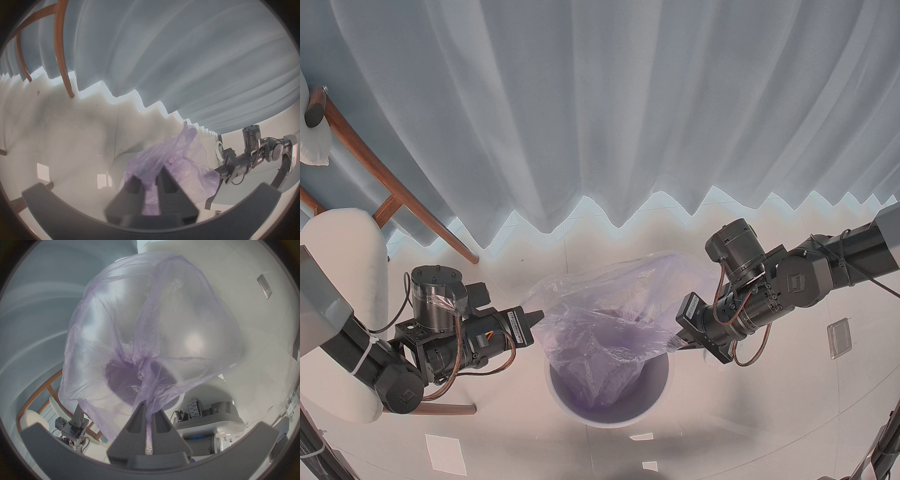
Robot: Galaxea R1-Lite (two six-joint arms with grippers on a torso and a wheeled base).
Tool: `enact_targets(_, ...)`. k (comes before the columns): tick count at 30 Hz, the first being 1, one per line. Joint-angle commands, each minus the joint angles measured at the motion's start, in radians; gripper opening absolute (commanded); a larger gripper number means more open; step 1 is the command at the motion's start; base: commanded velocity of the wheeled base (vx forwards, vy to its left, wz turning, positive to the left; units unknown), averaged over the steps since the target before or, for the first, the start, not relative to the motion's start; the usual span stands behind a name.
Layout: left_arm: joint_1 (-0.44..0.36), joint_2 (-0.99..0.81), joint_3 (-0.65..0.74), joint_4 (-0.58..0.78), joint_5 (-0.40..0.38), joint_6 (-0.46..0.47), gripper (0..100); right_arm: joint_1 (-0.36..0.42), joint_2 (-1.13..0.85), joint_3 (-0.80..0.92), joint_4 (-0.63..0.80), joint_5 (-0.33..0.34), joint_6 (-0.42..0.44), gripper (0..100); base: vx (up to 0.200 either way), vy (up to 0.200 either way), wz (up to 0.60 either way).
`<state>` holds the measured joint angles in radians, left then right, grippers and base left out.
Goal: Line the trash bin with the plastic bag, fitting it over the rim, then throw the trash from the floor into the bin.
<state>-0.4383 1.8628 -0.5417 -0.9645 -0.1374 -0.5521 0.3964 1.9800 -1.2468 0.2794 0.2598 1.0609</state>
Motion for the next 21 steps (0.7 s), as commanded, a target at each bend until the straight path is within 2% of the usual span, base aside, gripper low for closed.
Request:
enact_targets(1,-0.002,-0.011,0.009,-0.005,0.002,-0.005,100,0.009,0.003,0.001,-0.019,-0.001,-0.001,0,0.000,0.000,0.00)
enact_targets(6,-0.016,-0.093,0.014,-0.017,-0.004,-0.009,100,0.022,-0.006,0.021,-0.026,-0.016,-0.013,0,0.000,0.000,0.00)
enact_targets(9,-0.008,-0.134,-0.007,0.010,-0.051,0.009,100,0.030,-0.024,0.055,-0.028,-0.022,-0.047,0,0.000,0.000,0.00)
enact_targets(21,0.033,-0.102,-0.179,0.208,-0.079,0.204,100,0.038,-0.061,0.122,-0.029,-0.031,-0.228,0,0.000,0.000,0.00)
